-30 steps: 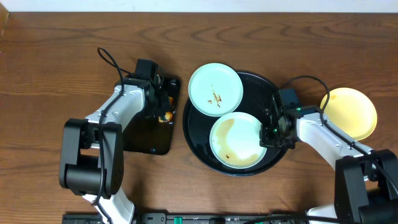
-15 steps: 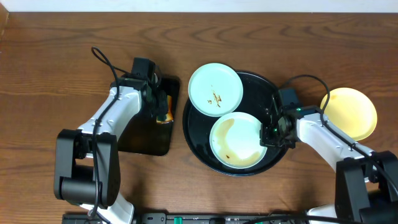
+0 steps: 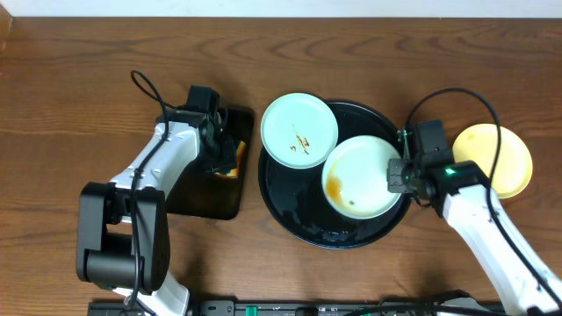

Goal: Clean dirty plates on tray and stack at the side
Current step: 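Lift and tilt the mint-green plate with the right gripper, then lower it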

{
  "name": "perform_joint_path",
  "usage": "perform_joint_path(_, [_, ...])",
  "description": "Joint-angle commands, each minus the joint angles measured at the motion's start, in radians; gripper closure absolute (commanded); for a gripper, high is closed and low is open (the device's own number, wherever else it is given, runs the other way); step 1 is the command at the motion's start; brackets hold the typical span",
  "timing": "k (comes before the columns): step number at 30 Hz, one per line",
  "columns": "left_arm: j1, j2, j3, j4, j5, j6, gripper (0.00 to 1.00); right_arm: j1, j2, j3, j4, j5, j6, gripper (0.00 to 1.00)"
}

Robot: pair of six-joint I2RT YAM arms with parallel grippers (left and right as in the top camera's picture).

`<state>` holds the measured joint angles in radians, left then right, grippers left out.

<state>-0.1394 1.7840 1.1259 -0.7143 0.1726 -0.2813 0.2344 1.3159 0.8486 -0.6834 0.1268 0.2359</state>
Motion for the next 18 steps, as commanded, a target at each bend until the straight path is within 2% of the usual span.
perform_joint_path(1, [0.005, -0.014, -0.008, -0.007, -0.021, 0.003, 0.53, 0.005, -0.088, 0.021, 0.027, 0.129, -0.106, 0.99])
perform_joint_path(6, [0.005, -0.013, -0.009, 0.0, -0.027, 0.003, 0.49, 0.013, -0.155, 0.021, 0.075, 0.221, -0.261, 0.99])
perform_joint_path(18, [0.005, -0.012, -0.009, 0.08, -0.027, 0.003, 0.44, 0.192, -0.167, 0.021, 0.182, 0.568, -0.419, 0.99])
